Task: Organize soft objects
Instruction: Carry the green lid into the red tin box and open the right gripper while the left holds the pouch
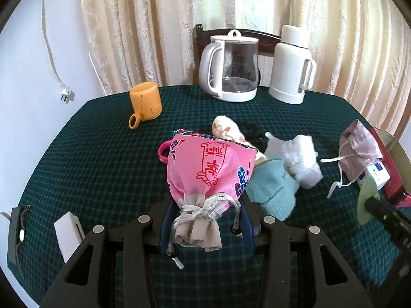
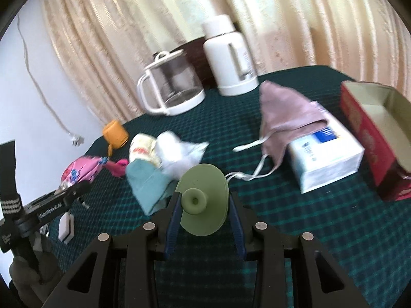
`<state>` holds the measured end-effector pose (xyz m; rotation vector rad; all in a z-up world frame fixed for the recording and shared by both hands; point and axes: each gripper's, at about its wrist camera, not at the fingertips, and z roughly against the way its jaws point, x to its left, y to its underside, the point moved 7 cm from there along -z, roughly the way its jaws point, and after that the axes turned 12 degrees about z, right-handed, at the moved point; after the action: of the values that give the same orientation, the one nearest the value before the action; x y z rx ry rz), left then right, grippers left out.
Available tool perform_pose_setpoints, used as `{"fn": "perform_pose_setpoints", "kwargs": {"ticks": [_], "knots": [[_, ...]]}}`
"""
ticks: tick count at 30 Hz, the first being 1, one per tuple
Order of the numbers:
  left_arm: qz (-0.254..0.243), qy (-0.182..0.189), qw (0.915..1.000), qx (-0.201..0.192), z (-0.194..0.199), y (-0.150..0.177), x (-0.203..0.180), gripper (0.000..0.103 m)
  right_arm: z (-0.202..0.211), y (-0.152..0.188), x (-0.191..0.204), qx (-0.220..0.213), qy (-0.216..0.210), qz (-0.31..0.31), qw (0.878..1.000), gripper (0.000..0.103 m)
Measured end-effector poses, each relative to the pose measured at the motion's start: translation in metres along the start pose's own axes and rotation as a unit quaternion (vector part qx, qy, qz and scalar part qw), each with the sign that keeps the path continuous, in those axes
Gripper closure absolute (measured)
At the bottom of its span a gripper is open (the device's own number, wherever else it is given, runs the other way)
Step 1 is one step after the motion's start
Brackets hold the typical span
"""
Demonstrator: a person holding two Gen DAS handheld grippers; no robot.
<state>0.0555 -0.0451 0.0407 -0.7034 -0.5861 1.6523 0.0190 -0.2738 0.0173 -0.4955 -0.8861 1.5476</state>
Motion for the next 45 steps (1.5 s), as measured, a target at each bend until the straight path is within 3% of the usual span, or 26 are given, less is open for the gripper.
{"fn": "perform_pose_setpoints", "kwargs": {"ticks": [6, 13, 22, 28, 35, 45], "knots": [[-0.006, 0.004, 0.9999, -0.008, 0.006, -0.001, -0.011, 0.058, 0.009, -0.008, -0.023, -0.015, 0.016, -0.014, 1.000, 0.065], [-0.007, 0.005, 1.0000, -0.003, 0.004, 0.001, -0.019, 0.058, -0.002, -0.013, -0.026, -0.008, 0.005, -0.011, 1.000, 0.065], [-0.018, 0.011, 0.9997, -0.015, 0.005, -0.013, -0.037, 0.058, 0.006, -0.048, -0.049, -0.044, 0.017, -0.016, 0.999, 0.065], [-0.028, 0.027, 0.9990, -0.020, 0.004, -0.022, -0.060, 0.058, 0.017, -0.055, -0.092, -0.059, 0.063, -0.048, 0.995, 0.065], [-0.045, 0.051, 0.9976, -0.008, -0.006, -0.023, -0.091, 0.058, 0.041, -0.058, -0.155, -0.078, 0.135, -0.102, 0.982, 0.064], [-0.060, 0.081, 0.9949, 0.005, -0.020, -0.023, -0.124, 0.058, 0.038, -0.051, -0.225, -0.048, 0.220, -0.152, 0.962, 0.062]]}}
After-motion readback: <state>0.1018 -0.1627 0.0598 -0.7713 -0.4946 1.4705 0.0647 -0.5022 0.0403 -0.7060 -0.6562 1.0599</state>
